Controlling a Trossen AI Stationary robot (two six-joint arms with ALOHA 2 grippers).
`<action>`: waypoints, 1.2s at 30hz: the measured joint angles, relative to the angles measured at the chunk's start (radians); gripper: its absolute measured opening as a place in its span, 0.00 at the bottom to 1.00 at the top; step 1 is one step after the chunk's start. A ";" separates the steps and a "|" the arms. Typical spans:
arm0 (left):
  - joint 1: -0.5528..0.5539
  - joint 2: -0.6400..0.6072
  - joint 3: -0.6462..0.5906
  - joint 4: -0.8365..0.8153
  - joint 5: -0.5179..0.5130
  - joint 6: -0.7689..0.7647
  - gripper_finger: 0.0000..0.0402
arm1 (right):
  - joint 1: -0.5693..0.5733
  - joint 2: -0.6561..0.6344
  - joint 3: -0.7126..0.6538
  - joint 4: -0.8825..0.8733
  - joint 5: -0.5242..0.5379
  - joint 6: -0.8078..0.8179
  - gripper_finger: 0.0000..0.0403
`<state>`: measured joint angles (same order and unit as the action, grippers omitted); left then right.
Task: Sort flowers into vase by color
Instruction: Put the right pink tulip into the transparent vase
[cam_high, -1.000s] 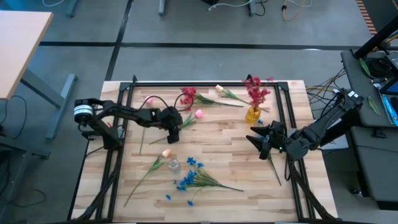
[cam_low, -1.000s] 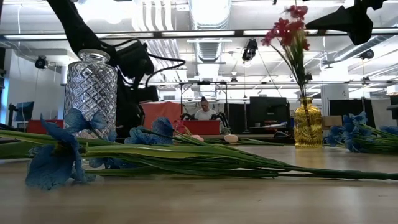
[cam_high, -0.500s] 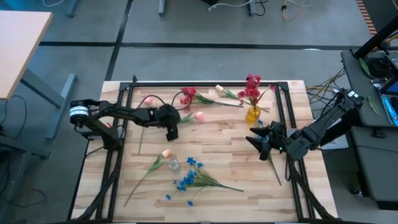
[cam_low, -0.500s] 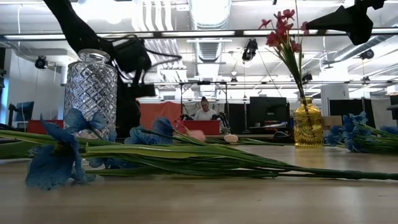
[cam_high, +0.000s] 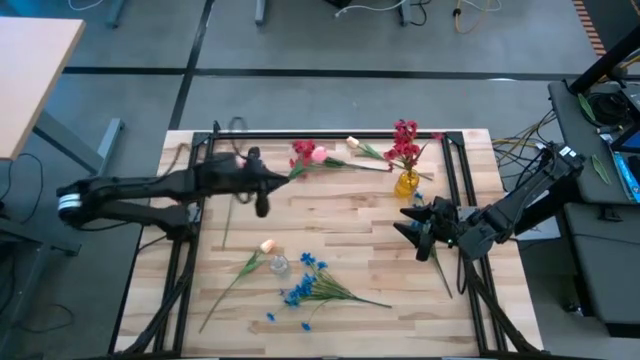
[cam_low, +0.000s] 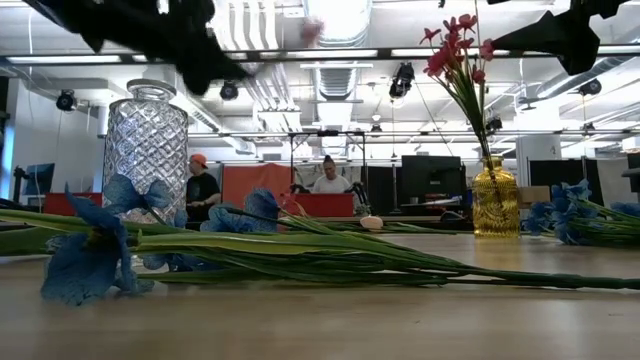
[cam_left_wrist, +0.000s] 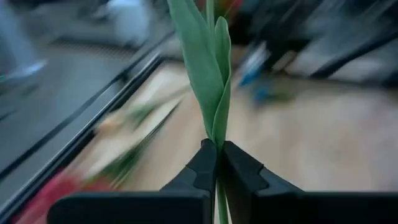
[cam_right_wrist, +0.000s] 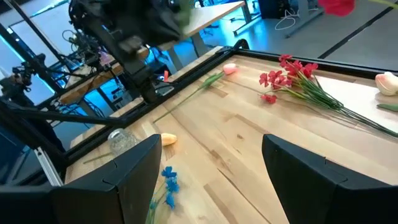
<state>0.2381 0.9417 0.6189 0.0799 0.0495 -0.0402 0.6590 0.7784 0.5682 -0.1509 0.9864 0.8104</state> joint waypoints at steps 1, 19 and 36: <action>-0.015 -0.032 0.000 0.034 0.036 -0.031 0.00 | 0.000 0.005 0.000 0.000 0.000 0.000 0.67; -0.598 0.001 -0.250 1.022 -0.277 -0.028 0.00 | 0.000 0.047 0.000 0.007 0.000 0.001 0.67; -0.655 0.394 -0.273 1.493 -0.306 -0.104 0.00 | 0.000 0.047 0.000 0.014 -0.003 0.002 0.67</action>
<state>-0.4165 1.3353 0.3464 1.5727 -0.2563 -0.1444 0.6590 0.8257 0.5682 -0.1364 0.9839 0.8122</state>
